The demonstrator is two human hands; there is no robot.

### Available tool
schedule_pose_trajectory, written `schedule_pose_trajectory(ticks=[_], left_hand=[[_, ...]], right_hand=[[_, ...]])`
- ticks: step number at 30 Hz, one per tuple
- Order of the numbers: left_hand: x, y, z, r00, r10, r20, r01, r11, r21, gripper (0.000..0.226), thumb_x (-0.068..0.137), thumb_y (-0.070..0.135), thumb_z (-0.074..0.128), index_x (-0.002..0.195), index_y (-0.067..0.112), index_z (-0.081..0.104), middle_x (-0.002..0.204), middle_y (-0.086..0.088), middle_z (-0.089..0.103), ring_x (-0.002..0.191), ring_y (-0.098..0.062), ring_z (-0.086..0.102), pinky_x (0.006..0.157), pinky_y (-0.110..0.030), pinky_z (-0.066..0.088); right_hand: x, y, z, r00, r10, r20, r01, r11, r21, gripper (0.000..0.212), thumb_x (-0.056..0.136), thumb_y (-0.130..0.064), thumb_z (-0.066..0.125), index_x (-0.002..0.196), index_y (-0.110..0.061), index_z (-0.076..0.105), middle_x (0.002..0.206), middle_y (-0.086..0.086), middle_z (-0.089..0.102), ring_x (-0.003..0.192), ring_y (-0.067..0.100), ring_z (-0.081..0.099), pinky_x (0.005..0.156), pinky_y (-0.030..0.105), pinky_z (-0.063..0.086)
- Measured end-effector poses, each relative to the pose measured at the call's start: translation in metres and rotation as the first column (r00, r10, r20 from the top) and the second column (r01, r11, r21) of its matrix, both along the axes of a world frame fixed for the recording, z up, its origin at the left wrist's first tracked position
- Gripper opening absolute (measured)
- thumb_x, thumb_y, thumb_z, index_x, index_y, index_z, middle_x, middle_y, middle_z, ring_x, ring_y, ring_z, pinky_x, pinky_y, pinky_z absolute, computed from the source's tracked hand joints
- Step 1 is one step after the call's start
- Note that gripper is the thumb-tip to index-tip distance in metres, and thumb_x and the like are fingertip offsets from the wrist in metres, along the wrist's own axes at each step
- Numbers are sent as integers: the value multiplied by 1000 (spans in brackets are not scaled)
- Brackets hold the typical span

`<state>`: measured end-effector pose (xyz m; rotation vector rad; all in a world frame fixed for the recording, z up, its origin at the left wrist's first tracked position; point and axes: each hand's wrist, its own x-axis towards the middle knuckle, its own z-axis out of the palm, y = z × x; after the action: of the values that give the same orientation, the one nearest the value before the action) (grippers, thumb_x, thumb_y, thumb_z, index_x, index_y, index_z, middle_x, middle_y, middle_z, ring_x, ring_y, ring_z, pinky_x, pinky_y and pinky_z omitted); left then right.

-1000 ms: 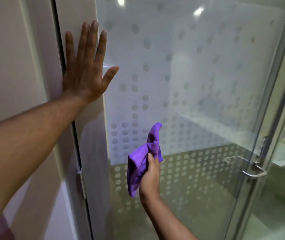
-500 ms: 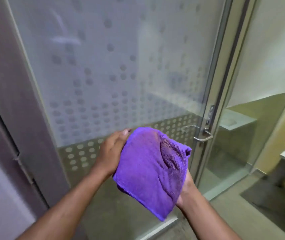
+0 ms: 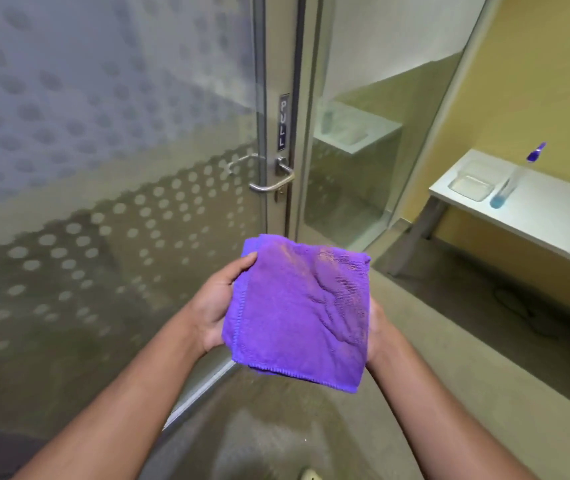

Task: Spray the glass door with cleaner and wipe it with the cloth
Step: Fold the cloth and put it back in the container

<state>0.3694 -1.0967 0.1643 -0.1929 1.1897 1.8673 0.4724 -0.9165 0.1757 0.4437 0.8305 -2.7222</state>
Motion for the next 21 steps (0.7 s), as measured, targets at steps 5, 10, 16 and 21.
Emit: schedule_pose_trajectory(ticks=[5,10,16,21], left_hand=[[-12,72,-17,998,5,68,-8,999,45,47,102,43,53,92,7,83,86,-10,81,75,-26,79,70,-35,67],[-13,125,-24,989,-73,129,61,993,97,53,104,42,49,96,3,84,93,-13,82,83,-28,81,82,-44,65],[-23,171,-31,975,-165,149,143,979,148,51,103,42,50,103,3,83,101,-15,82,91,-29,80,84,-44,65],[-37,214,-45,978,-195,72,190,979,78,52,103,45,49,114,6,82,118,-16,79,104,-28,79,98,-40,61]], right_hand=[[5,84,-42,988,-136,76,140,989,-45,84,102,-74,39,148,-7,58,154,21,55,142,39,54,121,56,39],[14,128,-45,914,-403,54,387,903,187,60,111,-51,35,137,-6,66,136,20,71,120,31,72,105,50,57],[3,160,-54,832,-555,27,483,747,457,38,114,-23,39,139,-6,62,135,19,71,127,34,68,114,54,49],[-23,173,-48,803,-595,40,473,677,563,38,115,-26,36,130,-8,67,127,16,76,113,27,74,103,45,57]])
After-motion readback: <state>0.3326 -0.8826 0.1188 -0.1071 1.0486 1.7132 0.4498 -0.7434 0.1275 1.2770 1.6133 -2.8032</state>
